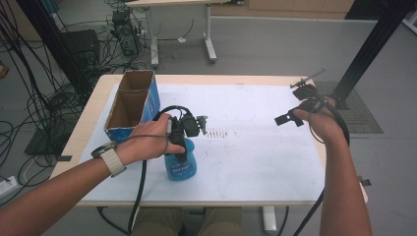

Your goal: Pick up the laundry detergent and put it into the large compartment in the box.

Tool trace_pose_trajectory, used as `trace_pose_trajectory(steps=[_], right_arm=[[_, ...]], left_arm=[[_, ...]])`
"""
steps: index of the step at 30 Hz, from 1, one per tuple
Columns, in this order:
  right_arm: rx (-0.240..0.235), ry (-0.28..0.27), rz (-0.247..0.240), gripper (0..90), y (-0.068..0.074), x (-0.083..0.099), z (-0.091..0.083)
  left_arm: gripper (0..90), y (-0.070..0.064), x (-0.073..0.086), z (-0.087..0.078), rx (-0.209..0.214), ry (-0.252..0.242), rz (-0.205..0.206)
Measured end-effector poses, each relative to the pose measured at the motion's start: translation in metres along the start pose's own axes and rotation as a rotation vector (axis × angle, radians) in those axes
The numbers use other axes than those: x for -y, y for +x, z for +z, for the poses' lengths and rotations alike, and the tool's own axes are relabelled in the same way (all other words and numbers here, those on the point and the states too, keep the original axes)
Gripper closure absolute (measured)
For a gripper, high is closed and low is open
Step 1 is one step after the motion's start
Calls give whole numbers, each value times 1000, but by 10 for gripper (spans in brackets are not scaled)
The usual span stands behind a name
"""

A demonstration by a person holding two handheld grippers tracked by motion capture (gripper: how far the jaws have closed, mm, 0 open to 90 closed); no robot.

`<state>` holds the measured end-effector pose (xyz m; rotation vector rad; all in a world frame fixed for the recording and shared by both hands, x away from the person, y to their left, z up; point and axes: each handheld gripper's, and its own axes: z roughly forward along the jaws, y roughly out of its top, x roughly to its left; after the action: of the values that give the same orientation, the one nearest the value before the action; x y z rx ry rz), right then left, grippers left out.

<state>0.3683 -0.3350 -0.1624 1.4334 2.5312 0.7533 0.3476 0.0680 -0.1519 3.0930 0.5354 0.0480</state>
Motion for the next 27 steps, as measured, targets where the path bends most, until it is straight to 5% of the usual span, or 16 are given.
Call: trace_pose_trajectory(steps=[27], right_arm=[[12, 6, 4, 70, 2, 2, -4]], left_arm=[[385, -4, 0, 0, -16, 1, 5]])
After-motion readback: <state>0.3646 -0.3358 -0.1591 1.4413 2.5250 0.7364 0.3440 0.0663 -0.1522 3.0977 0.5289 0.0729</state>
